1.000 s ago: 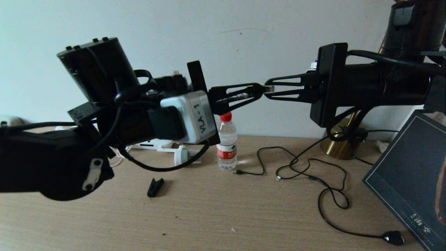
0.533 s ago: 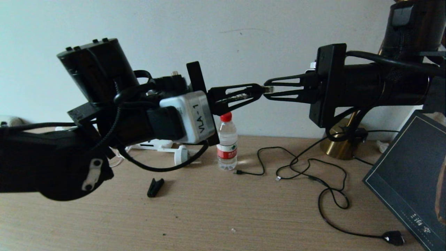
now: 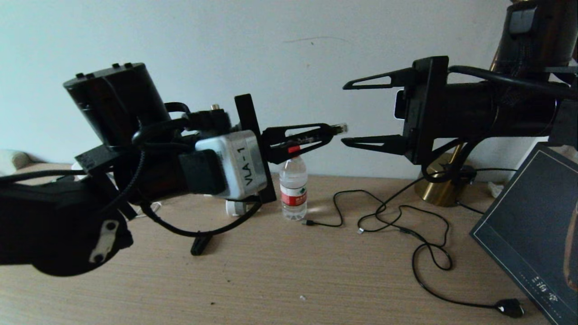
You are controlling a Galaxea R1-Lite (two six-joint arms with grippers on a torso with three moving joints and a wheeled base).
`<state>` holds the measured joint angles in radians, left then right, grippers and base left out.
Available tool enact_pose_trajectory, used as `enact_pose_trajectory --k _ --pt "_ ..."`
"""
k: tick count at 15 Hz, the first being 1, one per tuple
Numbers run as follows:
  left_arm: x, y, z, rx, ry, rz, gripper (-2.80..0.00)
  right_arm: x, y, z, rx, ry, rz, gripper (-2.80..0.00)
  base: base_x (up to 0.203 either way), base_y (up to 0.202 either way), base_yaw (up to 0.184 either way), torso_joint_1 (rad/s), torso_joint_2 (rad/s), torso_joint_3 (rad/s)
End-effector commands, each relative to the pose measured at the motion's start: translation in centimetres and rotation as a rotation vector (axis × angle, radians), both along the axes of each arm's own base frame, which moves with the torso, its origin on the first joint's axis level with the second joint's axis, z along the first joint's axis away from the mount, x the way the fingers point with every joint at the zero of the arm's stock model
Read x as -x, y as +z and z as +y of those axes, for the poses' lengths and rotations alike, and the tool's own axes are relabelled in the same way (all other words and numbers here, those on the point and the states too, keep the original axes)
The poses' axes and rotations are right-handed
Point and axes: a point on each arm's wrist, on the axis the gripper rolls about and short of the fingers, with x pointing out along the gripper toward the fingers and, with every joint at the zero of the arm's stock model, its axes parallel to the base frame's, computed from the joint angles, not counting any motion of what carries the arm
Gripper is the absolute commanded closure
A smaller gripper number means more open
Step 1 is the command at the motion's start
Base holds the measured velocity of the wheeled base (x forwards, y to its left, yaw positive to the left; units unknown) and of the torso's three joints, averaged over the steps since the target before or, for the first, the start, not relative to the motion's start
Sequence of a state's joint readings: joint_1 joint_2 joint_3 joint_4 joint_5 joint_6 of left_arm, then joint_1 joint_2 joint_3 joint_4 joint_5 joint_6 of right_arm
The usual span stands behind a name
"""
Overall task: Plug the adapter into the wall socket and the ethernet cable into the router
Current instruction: Hand it to the other hand
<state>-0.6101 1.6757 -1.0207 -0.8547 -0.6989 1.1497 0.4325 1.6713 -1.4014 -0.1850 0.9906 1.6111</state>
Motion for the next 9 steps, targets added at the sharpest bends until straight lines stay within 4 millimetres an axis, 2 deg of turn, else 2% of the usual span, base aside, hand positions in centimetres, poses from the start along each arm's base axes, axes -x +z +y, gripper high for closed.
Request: enact_pose_trajectory --k 1,3,5,7,9 --pt "0.0 0.0 1.3 0.022 0.021 0.073 0.0 0.3 0.1 -0.8 0.001 -0.03 -0.007 -2.8 0.0 0.0 0.0 0.0 0.0 0.0" --pt "-0.2 0.1 3.1 0.088 0.061 0.259 0.0 1.1 -0.7 -2.5 0.049 -0.126 -0.125 -2.8 0.0 0.0 0.0 0.0 0.0 0.0" --pt "0.2 1.0 4.5 0.21 0.101 0.478 0.0 2.5 -1.9 -4.6 0.185 -0.29 -0.367 -2.8 0.0 0.0 0.0 0.0 0.0 0.0" --pt "1.6 2.4 5.9 0.386 0.113 0.722 0.0 4.6 -3.4 -6.4 0.445 -0.483 -0.654 -2.8 0.0 0.0 0.0 0.0 0.0 0.0" --pt "3.0 3.4 7.3 0.566 0.174 0.927 0.0 7.7 -4.5 -8.2 0.732 -0.659 -0.846 -2.8 0.0 0.0 0.0 0.0 0.0 0.0"
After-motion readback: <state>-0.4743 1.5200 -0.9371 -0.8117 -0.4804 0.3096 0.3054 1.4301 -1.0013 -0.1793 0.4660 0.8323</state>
